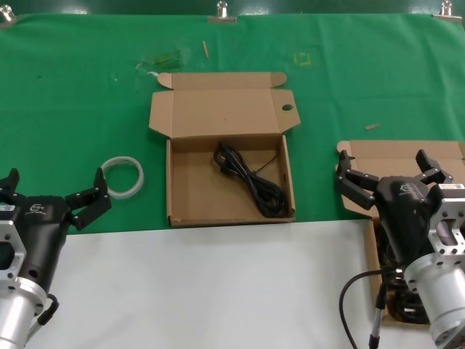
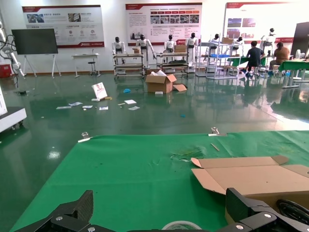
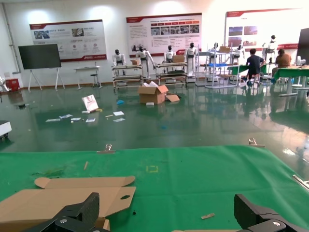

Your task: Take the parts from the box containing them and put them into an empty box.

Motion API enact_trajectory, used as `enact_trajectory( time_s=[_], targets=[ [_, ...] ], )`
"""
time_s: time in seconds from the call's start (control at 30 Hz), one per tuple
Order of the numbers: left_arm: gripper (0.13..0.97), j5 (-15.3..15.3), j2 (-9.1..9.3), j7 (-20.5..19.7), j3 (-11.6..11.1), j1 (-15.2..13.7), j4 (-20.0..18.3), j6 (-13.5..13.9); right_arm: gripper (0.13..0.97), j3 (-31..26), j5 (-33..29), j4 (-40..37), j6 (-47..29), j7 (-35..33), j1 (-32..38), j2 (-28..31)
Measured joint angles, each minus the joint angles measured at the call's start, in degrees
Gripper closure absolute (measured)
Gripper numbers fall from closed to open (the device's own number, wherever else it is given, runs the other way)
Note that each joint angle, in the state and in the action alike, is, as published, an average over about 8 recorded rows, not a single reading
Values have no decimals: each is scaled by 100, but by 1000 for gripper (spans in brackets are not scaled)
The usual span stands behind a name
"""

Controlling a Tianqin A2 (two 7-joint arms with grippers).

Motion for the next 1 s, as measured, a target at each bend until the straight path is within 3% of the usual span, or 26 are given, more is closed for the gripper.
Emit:
enact_trajectory(
  time_s=[1.0],
  targets=[
    [132,0,0,0,0,0,0,0,129,0,0,0,0,0,0,0]
  ],
)
